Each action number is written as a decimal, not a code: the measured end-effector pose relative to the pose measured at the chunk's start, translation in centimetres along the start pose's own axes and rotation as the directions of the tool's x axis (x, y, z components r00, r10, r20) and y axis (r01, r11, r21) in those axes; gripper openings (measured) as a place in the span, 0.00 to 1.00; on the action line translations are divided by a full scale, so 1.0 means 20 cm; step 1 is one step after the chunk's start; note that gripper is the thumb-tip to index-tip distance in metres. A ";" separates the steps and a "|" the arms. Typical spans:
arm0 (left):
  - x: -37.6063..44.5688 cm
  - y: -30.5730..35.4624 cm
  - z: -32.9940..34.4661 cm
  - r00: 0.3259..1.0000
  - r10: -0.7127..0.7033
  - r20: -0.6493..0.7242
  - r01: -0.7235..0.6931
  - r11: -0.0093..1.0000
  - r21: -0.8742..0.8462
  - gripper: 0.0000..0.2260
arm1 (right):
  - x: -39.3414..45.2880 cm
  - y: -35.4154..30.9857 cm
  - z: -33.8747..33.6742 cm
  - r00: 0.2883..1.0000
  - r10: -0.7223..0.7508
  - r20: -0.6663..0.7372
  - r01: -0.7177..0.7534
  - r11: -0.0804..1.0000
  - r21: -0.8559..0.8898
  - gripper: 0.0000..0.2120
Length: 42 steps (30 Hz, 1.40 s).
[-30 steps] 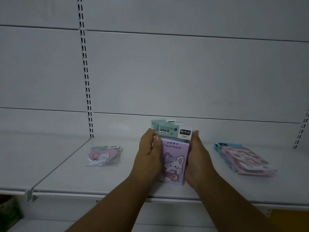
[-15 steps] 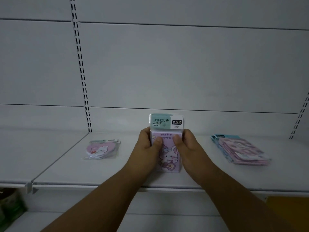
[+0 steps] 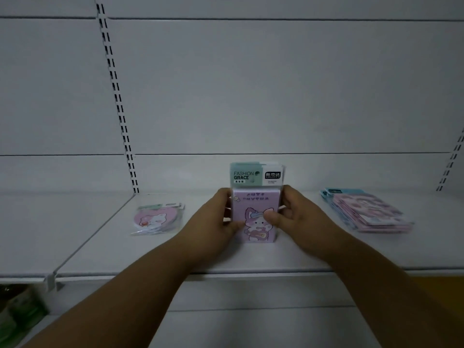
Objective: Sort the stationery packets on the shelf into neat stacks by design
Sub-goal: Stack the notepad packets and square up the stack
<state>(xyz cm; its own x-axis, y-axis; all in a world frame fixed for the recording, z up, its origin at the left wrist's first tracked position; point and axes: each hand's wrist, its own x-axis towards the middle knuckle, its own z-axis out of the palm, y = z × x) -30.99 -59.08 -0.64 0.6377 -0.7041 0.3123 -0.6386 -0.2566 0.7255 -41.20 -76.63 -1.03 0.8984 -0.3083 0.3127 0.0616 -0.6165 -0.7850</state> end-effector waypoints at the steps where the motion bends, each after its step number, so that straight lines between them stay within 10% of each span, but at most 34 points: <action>1: 0.01 -0.01 0.00 1.000 0.001 0.008 -0.001 1.000 -0.002 0.18 | 0.00 0.00 0.00 1.000 0.024 -0.002 -0.024 1.000 0.012 0.17; 15: 0.06 -0.03 -0.03 0.996 -0.066 0.067 0.057 0.990 0.127 0.17 | 0.03 0.02 -0.01 0.996 0.087 -0.014 -0.088 0.990 -0.106 0.18; 19: 0.16 -0.01 -0.05 0.970 -0.219 0.100 0.223 0.975 -0.024 0.17 | 0.11 0.01 -0.04 0.968 0.247 0.030 -0.249 0.959 0.137 0.12; 27: 0.29 -0.01 0.00 0.910 -0.391 0.139 0.375 0.918 0.127 0.13 | 0.22 0.02 -0.05 0.899 0.437 0.042 -0.434 0.899 -0.065 0.15; 36: 0.18 -0.03 -0.01 0.958 -0.286 -0.002 0.267 0.891 0.367 0.17 | 0.10 0.05 -0.08 0.962 0.270 -0.037 -0.255 0.847 -0.466 0.33; 42: 0.01 -0.05 0.02 0.991 -0.126 0.054 0.077 0.841 0.536 0.11 | -0.03 0.08 -0.06 0.993 0.109 0.048 -0.069 0.853 -0.518 0.12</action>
<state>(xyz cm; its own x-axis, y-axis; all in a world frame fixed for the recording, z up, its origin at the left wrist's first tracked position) -30.40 -59.21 -1.46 0.6886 -0.7011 0.1851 -0.7184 -0.6251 0.3051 -42.22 -78.28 -1.82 0.9195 -0.3386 0.1997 -0.2340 -0.8796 -0.4142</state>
